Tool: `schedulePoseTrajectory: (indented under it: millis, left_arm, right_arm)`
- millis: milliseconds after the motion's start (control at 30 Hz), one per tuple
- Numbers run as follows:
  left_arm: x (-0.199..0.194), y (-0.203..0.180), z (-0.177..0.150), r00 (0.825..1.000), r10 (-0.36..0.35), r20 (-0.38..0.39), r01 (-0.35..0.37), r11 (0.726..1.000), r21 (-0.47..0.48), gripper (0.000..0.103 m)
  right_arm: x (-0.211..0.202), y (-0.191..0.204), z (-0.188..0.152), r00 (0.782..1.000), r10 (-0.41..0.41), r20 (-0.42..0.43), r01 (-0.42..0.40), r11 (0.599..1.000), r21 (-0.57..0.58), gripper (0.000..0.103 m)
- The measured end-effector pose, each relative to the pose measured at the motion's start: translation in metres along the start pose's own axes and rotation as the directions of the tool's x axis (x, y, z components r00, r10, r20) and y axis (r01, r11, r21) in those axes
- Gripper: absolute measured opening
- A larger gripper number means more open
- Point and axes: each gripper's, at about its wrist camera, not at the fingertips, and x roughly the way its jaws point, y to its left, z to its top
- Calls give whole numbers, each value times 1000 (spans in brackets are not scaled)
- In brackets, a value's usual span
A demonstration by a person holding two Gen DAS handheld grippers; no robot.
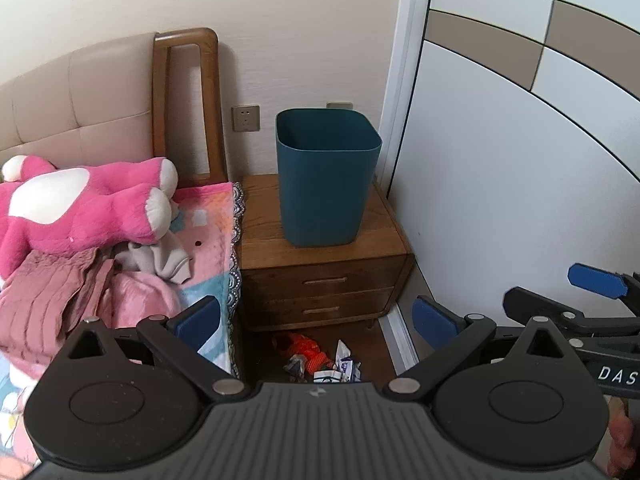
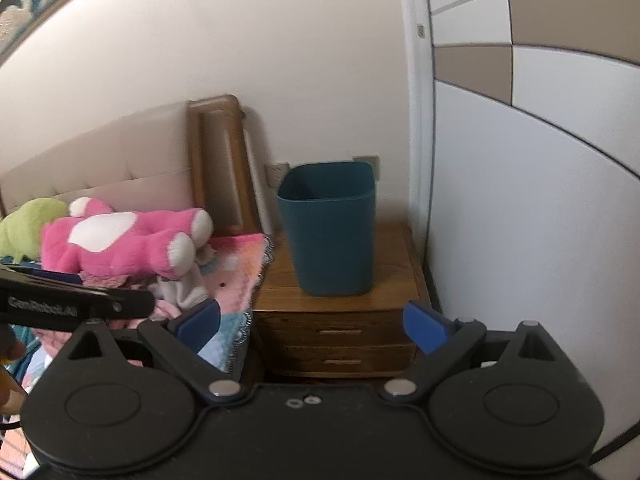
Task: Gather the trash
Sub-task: 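Move both tools down toward the trash pile under the nightstand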
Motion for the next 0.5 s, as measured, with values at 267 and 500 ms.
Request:
schedulePoseTrajectory:
  millis: [267, 500]
  left_arm:
    - [90, -2, 5, 993, 45, -109, -51, 998, -49, 103]
    - [192, 0, -23, 969, 128, -211, -155, 981, -118, 103]
  right_arm:
    - [86, -37, -4, 999, 38, -39, -41, 996, -81, 97]
    - [204, -80, -32, 986, 100, -133, -119, 982, -149, 97]
